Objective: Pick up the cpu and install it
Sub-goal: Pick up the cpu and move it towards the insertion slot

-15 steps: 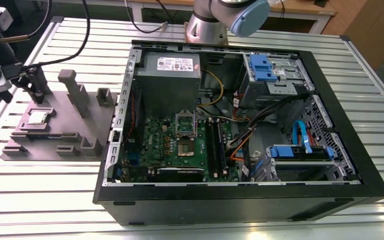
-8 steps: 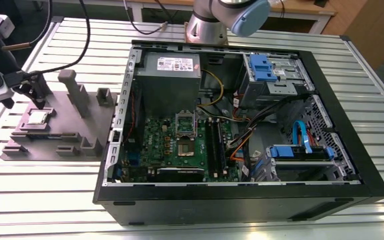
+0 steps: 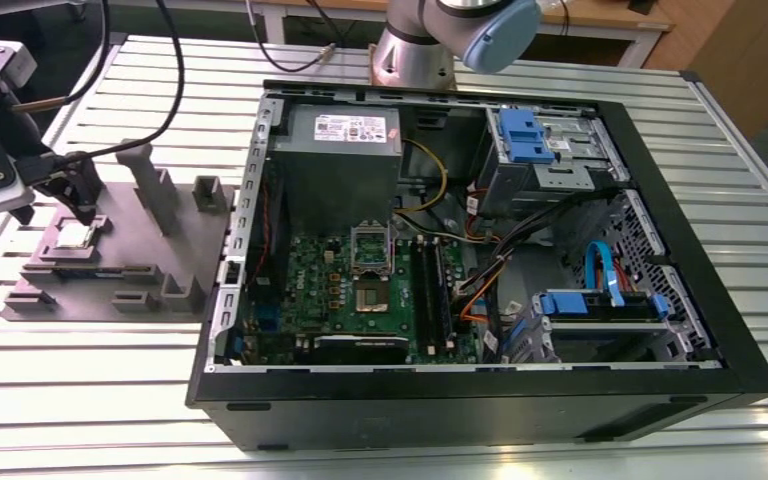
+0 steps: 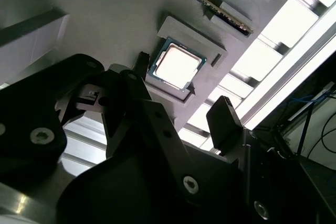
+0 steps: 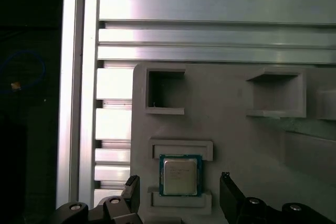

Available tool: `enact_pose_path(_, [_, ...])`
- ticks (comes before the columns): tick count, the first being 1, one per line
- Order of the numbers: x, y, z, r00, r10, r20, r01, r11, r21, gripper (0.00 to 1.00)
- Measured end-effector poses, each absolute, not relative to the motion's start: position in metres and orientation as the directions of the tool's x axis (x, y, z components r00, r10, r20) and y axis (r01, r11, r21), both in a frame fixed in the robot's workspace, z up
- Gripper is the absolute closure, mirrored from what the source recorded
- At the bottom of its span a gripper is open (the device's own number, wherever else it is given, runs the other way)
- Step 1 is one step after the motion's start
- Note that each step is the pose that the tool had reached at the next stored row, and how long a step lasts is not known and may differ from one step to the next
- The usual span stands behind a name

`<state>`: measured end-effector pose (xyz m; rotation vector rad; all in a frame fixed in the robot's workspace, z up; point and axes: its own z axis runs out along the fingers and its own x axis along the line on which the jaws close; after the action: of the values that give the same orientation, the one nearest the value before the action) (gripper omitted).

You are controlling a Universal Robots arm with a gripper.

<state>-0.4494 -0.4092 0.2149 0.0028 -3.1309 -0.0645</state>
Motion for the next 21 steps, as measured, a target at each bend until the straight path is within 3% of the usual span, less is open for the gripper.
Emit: enact_pose_path(21, [-0.4493, -0.4092, 0.2140, -1.000, -0.002, 0.010, -0.002, 1.000, 0.021, 0.29])
